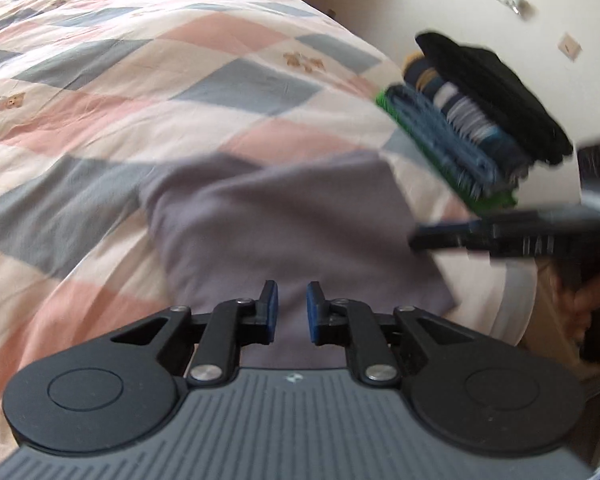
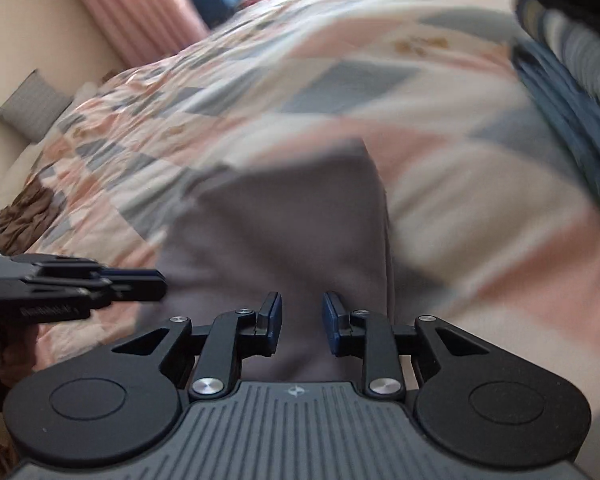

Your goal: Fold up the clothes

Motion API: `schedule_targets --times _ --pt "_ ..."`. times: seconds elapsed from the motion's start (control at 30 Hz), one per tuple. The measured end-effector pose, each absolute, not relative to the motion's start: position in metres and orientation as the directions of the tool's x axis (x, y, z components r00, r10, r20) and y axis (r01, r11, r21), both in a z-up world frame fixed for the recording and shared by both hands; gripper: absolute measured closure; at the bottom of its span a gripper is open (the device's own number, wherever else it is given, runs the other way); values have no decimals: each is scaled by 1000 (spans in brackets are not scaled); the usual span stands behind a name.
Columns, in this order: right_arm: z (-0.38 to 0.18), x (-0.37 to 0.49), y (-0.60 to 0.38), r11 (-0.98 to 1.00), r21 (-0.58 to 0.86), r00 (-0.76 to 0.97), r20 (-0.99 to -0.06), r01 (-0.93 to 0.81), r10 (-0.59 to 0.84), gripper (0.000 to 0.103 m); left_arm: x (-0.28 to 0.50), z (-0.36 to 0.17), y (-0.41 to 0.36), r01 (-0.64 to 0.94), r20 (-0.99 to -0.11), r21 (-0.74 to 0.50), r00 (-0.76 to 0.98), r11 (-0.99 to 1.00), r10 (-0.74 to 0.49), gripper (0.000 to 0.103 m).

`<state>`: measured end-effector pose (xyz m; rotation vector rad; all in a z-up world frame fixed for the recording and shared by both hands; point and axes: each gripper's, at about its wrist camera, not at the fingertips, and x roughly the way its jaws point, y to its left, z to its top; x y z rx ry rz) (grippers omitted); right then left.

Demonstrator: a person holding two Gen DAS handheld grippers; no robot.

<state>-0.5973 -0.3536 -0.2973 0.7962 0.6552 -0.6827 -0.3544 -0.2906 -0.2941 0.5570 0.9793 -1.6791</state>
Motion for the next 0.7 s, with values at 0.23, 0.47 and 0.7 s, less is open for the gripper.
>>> schedule_targets --times 0.23,0.47,0.7 --pt "-278 -548 -498 531 662 730 -674 529 113 74 -360 -294 -316 904 -815 -398 -272 153 -512 91" --pt "-357 -491 -561 350 812 630 -583 467 512 68 -355 -305 -312 851 -867 -373 -179 370 -465 91" --pt "-392 -486 -583 210 866 627 -479 455 614 65 -355 -309 -310 806 -880 -375 -154 458 -449 89"
